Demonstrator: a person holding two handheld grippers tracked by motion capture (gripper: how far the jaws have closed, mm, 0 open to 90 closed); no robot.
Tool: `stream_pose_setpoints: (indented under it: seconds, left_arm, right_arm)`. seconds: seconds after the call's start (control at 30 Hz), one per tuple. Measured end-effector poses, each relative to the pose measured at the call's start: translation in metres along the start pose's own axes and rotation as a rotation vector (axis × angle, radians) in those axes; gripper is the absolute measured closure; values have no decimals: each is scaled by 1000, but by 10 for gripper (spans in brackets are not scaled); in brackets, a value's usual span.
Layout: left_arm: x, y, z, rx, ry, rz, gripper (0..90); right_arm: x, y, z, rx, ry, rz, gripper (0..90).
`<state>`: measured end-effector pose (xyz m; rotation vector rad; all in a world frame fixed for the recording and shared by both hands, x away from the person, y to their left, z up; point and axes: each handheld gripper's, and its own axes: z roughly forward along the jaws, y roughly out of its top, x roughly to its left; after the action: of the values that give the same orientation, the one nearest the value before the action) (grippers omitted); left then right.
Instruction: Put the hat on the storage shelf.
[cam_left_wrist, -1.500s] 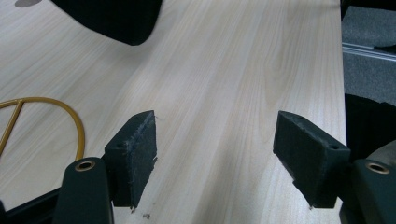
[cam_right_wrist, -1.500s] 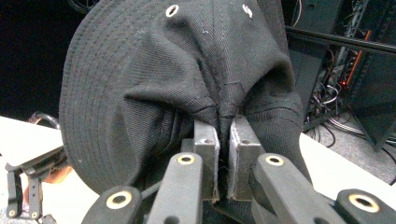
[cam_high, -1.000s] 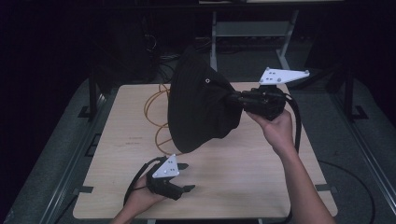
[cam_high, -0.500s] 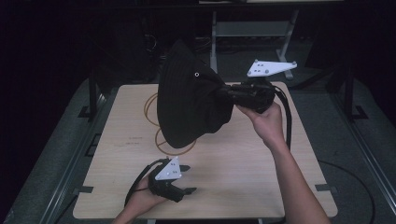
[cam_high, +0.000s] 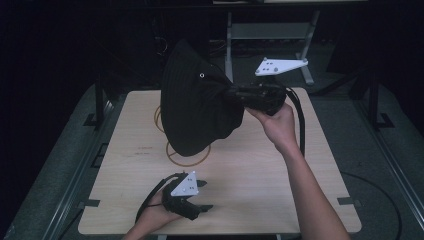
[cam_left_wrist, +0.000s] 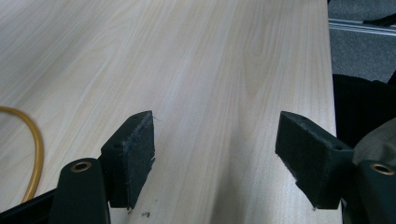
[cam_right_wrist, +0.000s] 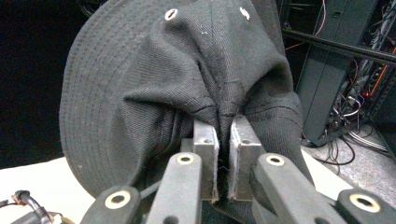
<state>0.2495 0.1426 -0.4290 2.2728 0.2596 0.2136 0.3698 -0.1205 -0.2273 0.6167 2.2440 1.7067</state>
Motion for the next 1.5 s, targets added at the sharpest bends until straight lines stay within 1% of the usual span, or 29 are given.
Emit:
stream_pose_setpoints:
  seconds: [0.1,0.27,0.37,0.6,0.7,0.73,0.77,0.87,0.9,0.97,1.0,1.03,1.07,1.13,1.2,1.33,1.4,1.5]
  left_arm:
    - [0,1,1,2,-3,-1,275]
    - [-1,1,2,0,-11,-3,274]
    - [-2,2,1,-9,-13,-2,274]
    - [-2,3,2,3,-18,3,275]
    - [-2,3,3,7,-24,0,275]
    - [-2,3,3,7,-26,8,274]
    - [-2,3,3,5,-27,3,275]
    - [-3,4,4,10,-32,4,274]
    - [-3,5,4,12,-32,14,275]
    - [-4,5,5,2,-35,3,274]
    - [-4,5,5,5,-37,6,274]
    - [-3,5,5,7,-39,8,274]
    - [-4,6,6,9,-40,4,274]
    - [-3,6,7,18,-44,16,274]
    - [-3,7,8,16,-49,23,274]
    - [-3,7,10,11,-54,17,274]
    - [-3,8,11,11,-58,17,274]
    - [-4,8,12,7,-68,21,275]
  right_arm:
    - [1,4,2,-2,-8,-12,835]
    - [3,12,6,-2,-4,-19,835]
    - [4,17,12,5,-3,-21,835]
    - [5,28,25,15,4,-34,835]
    - [3,31,30,20,5,-32,835]
    - [3,33,32,21,6,-33,835]
    - [3,34,34,26,4,-32,834]
    - [1,39,42,34,11,-34,833]
    - [1,41,45,41,13,-33,832]
    - [0,44,53,56,15,-41,831]
    - [0,45,57,65,16,-38,831]
    - [-1,46,61,73,14,-48,830]
    - [-2,47,65,76,14,-47,829]
    - [-3,49,75,92,28,-49,826]
    - [-4,53,85,116,16,-67,823]
    - [-4,54,109,145,29,-60,819]
    - [-3,52,124,177,44,-62,816]
    - [-1,49,142,218,42,-66,800]
